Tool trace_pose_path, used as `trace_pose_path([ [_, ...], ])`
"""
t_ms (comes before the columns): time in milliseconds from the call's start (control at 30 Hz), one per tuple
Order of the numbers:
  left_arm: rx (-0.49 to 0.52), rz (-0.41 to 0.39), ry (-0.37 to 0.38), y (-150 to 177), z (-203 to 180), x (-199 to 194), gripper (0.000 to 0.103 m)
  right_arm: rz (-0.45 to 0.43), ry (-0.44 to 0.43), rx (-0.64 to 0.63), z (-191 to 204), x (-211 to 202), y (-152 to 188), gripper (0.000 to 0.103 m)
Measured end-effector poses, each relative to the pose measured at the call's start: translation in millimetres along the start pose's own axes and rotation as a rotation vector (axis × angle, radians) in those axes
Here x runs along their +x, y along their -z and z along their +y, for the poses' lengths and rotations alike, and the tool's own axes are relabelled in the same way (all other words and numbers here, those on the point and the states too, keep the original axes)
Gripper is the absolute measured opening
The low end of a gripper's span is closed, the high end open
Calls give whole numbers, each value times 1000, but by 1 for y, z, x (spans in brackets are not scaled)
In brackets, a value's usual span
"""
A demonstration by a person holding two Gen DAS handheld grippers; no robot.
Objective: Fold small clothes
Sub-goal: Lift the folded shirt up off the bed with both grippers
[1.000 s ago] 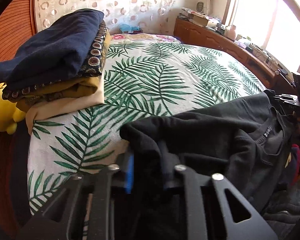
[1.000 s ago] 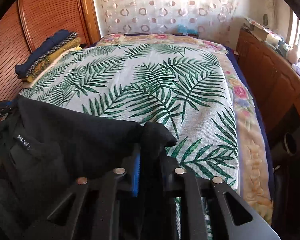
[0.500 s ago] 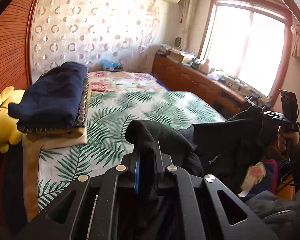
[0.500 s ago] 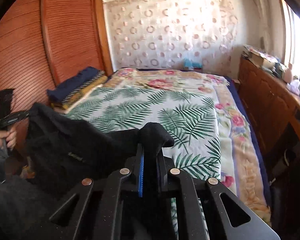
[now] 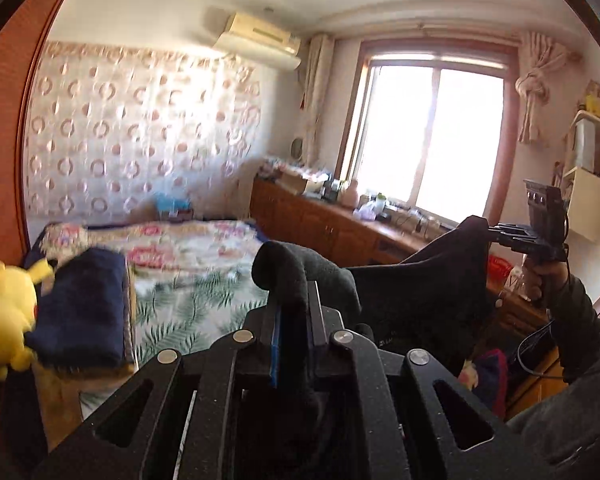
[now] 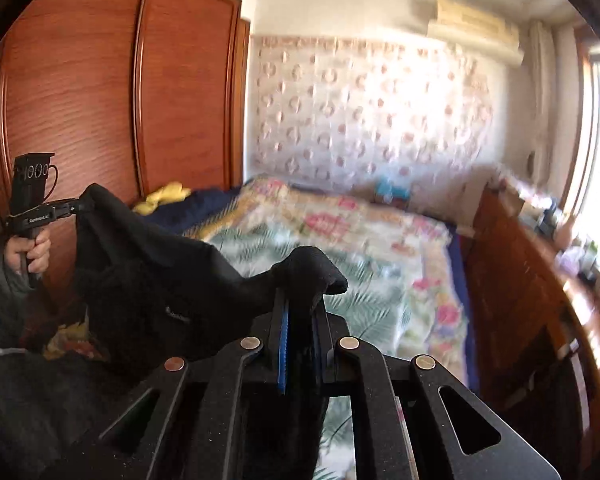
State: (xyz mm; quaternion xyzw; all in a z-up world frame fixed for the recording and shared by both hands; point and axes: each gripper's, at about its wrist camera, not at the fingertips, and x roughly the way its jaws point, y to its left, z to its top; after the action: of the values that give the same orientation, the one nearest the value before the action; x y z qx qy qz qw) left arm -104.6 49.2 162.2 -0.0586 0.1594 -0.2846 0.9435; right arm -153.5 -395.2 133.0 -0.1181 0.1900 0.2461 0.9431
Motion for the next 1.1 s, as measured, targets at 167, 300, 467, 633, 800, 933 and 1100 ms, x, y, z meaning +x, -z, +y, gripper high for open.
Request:
trace_pose_path([
  [167,93,-89,-36,-55,-20,-28,10,-85,53,-86,7,-40,-49,9],
  [300,127,-147,-85,-85,-19,-42,10,-150,105,-133,9,-59,-78,9],
  [467,148,-178,-180,-100,0,-37,10,-202,182,-153,3,-51,-86,9],
  [633,144,-109,-239,-76,35,12,10,-124,210,-155,-2,4,-64,9],
  [800,96,-10,-316,-41,86,91,10,-34,210,-138,-15,86,-36,9],
  [933,82,103,-426,-7,132,162,10,38,183,-114,-37,174,-9,9],
  [1100,29,210,-482,35,183,236,10,137,178,-85,-61,266,-16,9],
])
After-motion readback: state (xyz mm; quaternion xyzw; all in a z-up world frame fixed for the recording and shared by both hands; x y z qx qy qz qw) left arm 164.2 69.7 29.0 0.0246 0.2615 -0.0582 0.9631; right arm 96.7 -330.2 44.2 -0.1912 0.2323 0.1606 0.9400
